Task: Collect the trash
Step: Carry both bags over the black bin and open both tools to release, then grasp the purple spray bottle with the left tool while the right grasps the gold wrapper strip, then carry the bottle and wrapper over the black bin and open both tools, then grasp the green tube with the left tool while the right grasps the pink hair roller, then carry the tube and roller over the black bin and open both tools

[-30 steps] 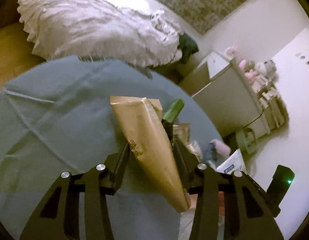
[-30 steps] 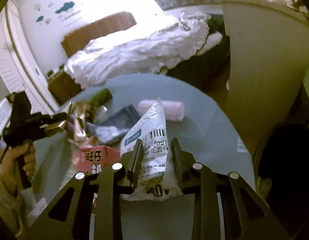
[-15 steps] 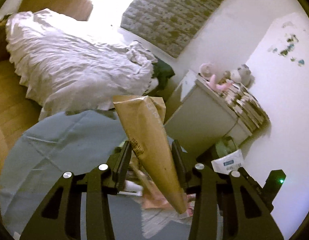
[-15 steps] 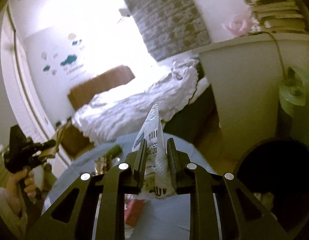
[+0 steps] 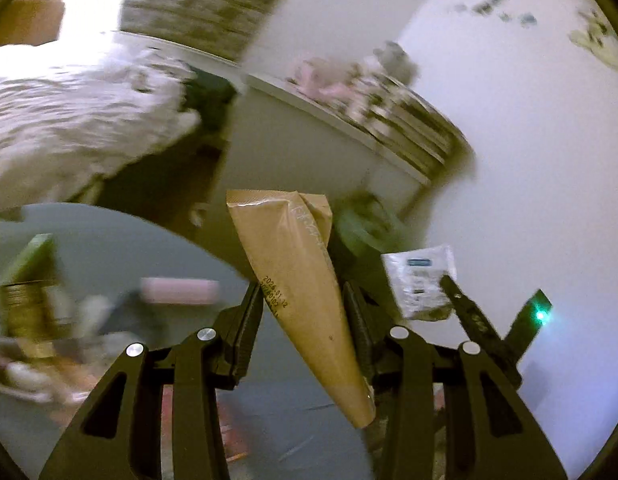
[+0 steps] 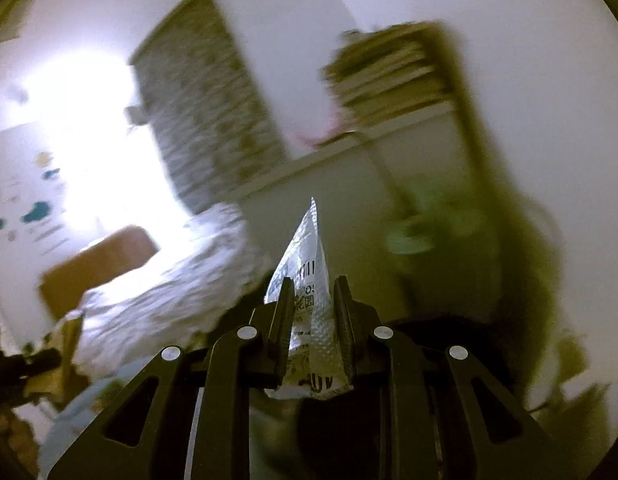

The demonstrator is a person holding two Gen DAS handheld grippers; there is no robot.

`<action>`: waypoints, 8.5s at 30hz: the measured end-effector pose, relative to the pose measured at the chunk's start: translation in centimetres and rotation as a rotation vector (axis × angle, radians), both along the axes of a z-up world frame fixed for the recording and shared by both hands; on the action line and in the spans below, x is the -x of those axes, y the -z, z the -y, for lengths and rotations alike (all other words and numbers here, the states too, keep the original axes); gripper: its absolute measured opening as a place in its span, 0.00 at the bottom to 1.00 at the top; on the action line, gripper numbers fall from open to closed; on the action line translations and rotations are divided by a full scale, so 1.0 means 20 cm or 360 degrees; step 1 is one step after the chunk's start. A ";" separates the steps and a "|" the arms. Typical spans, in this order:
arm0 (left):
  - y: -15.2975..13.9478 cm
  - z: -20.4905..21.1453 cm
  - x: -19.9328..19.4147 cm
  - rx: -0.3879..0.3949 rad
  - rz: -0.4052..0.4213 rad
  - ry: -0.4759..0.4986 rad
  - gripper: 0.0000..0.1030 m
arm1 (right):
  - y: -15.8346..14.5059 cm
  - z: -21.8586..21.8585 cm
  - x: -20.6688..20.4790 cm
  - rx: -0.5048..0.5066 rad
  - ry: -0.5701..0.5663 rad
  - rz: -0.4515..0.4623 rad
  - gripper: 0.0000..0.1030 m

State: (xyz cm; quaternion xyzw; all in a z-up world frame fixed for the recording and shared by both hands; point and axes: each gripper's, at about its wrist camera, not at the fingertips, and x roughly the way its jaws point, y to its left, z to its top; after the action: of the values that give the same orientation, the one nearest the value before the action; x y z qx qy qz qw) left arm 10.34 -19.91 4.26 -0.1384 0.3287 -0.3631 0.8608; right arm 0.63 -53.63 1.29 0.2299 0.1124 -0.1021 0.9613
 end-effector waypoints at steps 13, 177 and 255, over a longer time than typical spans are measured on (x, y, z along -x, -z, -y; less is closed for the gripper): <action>0.26 0.75 -0.11 -0.0150 -0.0107 0.0332 0.41 | 0.20 0.36 0.02 -0.0133 0.0247 -0.0192 0.15; 0.35 0.96 -0.05 -0.0294 -0.0093 0.0446 0.65 | 0.36 0.39 -0.01 -0.0504 -0.0121 -0.0309 0.47; 0.07 0.35 -0.15 -0.0148 0.0070 0.0321 0.20 | 0.16 0.23 -0.03 -0.0463 -0.0221 -0.0117 0.28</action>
State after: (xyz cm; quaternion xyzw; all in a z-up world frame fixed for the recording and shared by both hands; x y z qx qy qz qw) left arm 13.28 -26.98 2.84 -0.0563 0.3385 -0.4352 0.8324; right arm 1.25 -58.26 -1.92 0.3546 0.1767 -0.0263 0.9178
